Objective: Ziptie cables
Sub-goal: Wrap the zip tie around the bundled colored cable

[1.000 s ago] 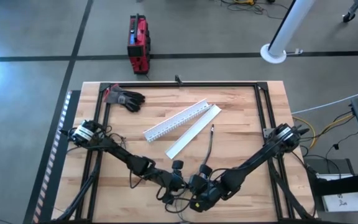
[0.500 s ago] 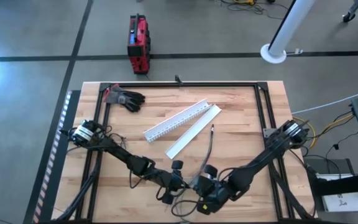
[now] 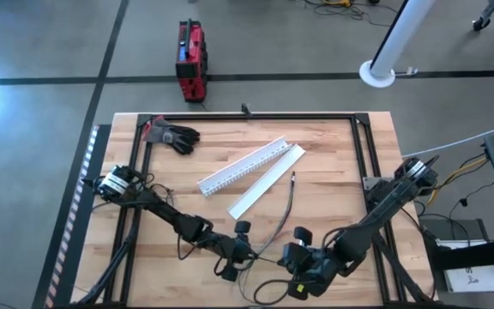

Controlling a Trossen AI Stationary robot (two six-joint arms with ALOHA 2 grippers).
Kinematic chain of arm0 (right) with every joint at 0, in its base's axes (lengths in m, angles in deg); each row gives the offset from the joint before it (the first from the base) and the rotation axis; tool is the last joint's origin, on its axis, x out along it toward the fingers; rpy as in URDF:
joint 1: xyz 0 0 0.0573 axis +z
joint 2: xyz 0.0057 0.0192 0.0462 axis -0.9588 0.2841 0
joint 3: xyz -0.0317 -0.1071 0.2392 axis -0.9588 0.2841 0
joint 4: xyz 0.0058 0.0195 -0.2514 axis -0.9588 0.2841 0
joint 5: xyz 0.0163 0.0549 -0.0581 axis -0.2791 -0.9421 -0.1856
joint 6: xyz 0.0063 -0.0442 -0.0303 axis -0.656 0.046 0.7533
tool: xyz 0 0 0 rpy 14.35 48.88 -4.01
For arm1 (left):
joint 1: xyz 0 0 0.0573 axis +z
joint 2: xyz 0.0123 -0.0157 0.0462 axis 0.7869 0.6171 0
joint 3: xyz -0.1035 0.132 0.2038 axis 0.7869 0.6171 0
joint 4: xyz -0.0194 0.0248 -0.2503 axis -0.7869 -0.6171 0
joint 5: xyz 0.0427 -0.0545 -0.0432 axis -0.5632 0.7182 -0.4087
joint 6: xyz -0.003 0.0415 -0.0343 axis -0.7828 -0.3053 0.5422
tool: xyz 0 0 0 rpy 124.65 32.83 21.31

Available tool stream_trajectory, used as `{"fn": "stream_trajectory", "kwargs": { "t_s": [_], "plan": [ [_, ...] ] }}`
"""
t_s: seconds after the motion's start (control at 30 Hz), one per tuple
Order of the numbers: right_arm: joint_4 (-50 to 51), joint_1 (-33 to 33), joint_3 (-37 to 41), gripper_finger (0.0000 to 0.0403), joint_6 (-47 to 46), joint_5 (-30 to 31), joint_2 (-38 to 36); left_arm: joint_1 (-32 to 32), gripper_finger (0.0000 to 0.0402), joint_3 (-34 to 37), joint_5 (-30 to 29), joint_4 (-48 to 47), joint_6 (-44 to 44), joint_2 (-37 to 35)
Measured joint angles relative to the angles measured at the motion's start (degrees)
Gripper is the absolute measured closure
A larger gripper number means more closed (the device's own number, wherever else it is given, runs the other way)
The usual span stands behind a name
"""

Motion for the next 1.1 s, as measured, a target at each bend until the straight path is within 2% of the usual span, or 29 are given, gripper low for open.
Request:
{"fn": "stream_trajectory", "kwargs": {
  "t_s": [0.33,0.7,0.83,1.1],
  "plan": [
    [5.8,2.5,0.0,0.0403,-2.0,6.8,-6.1,-0.5,0.0392,0.6,-0.1,-0.4,0.4,0.0],
    [7.5,3.4,0.0,0.0397,0.1,6.8,-6.9,-0.6,0.0385,0.8,0.1,-1.5,1.4,0.1],
    [10.2,3.4,0.0,0.0364,0.5,6.9,-5.5,-0.7,0.0370,0.8,0.2,-1.9,2.1,-0.2],
    [12.1,2.3,0.0,0.0264,6.4,6.9,-3.5,-0.9,0.0327,0.8,0.2,-6.7,9.1,-3.6]
  ]
}}
